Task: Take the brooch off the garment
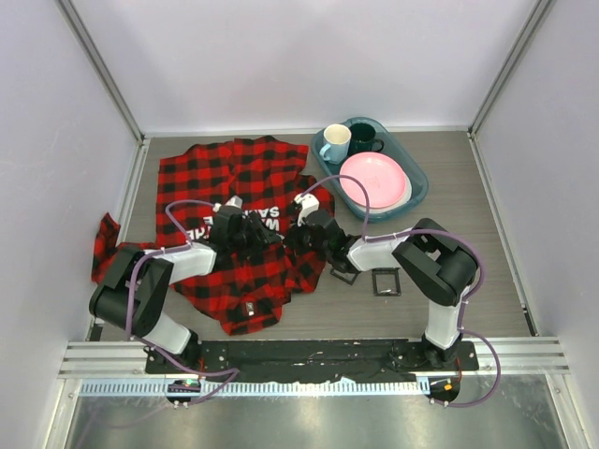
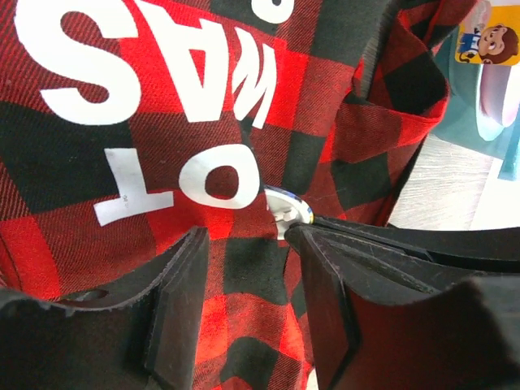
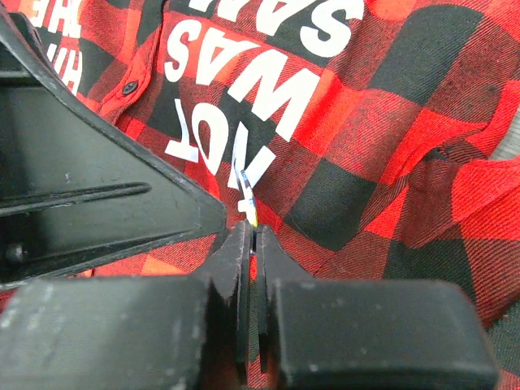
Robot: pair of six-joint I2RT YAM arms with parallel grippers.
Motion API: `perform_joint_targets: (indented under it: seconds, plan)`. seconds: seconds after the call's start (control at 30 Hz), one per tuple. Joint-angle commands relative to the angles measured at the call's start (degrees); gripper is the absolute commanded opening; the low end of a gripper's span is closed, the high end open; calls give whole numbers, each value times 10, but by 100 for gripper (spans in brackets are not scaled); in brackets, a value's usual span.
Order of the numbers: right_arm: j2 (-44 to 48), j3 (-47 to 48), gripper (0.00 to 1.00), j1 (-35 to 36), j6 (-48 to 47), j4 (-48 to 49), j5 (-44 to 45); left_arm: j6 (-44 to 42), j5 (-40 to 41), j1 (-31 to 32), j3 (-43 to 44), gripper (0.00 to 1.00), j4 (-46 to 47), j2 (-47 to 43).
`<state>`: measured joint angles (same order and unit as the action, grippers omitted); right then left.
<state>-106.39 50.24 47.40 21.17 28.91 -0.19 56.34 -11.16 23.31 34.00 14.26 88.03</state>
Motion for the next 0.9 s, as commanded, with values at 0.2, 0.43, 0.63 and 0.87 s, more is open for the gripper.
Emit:
perform_joint_targets:
  seconds: [0.2,0.43,0.63,0.87]
  plan:
    - [21,7,1,2,-4,4,-8,-9,-6,2,5,33,30,6]
    - [20,10,1,2,-9,3,-16,-13,-5,2,13,31,25,13]
    - [18,12,1,2,-11,0,-18,-8,-13,2,15,34,38,22]
    - [17,14,1,2,-12,-3,-22,-9,-11,2,16,39,37,24]
